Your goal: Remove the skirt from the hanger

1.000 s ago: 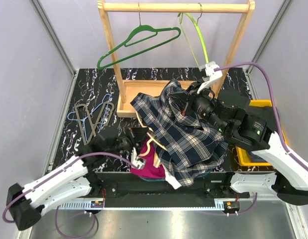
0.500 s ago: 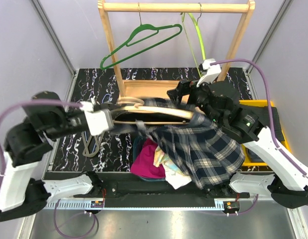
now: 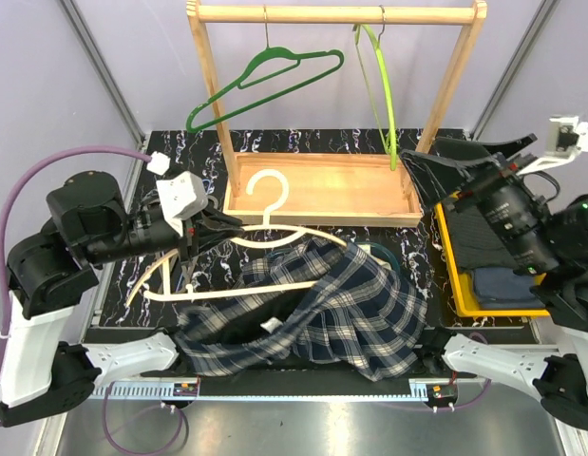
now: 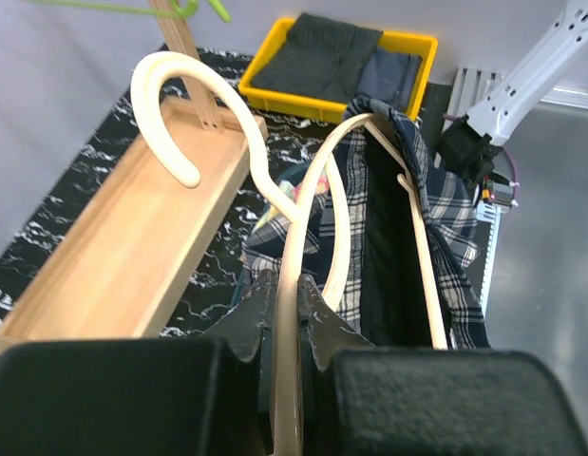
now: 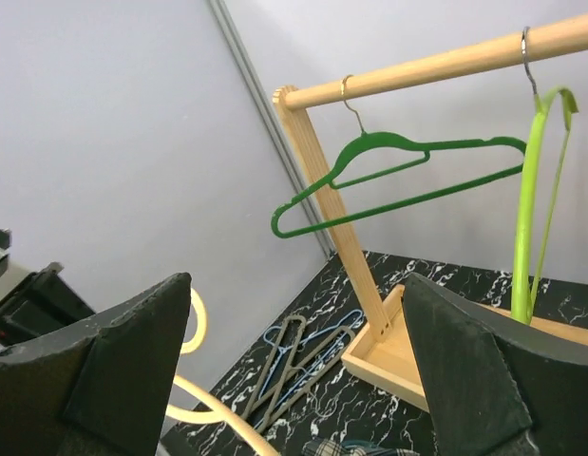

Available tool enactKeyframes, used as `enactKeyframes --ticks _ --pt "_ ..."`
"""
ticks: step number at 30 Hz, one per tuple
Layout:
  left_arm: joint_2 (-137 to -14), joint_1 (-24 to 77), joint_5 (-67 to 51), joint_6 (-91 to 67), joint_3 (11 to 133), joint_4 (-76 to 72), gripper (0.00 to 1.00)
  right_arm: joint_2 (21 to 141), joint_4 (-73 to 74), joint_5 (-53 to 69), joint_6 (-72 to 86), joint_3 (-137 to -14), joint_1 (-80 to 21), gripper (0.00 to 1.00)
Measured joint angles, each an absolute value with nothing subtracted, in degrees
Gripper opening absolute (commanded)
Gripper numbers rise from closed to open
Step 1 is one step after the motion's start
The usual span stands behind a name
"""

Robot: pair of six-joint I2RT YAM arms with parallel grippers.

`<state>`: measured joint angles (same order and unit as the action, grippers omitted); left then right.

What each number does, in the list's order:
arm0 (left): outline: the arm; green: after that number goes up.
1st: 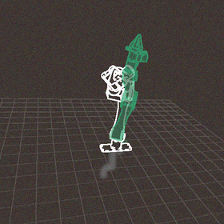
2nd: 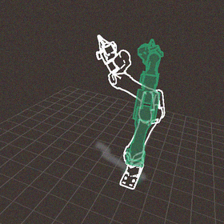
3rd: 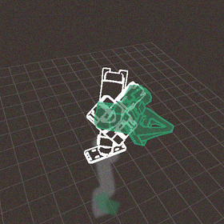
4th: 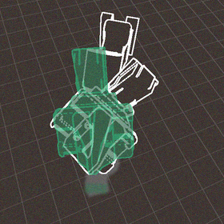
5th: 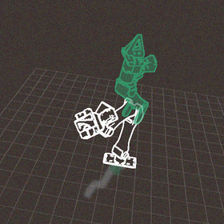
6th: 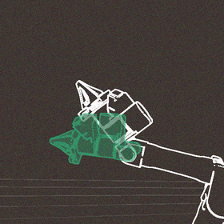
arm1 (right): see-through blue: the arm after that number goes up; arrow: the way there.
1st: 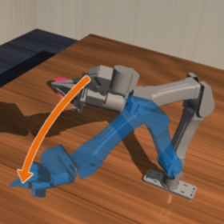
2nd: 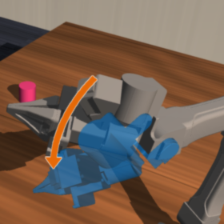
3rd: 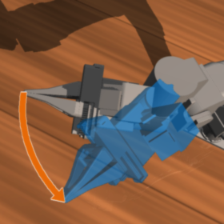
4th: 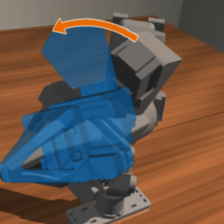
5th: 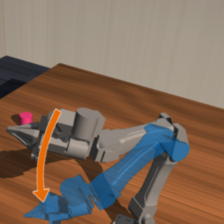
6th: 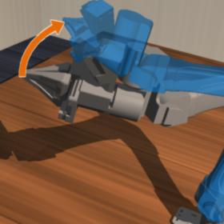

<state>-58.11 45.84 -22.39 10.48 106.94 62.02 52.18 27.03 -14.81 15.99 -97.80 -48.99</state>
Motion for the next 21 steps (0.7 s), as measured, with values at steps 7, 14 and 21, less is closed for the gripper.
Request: enactKeyframes --ticks 7,14,21 --pt "-56.97 45.74 -22.22 10.24 103.53 60.99 0.0 48.73 27.68 -10.22 18.85 -89.21 -48.99 1.0" --pt "-59.22 45.54 -17.06 22.81 106.21 59.72 0.0 48.64 35.29 -3.33 19.84 -78.59 -49.01 1.0" --pt "-64.66 37.45 -6.63 33.76 114.15 47.83 0.0 44.58 37.87 1.15 17.98 -71.83 -48.99 1.0"
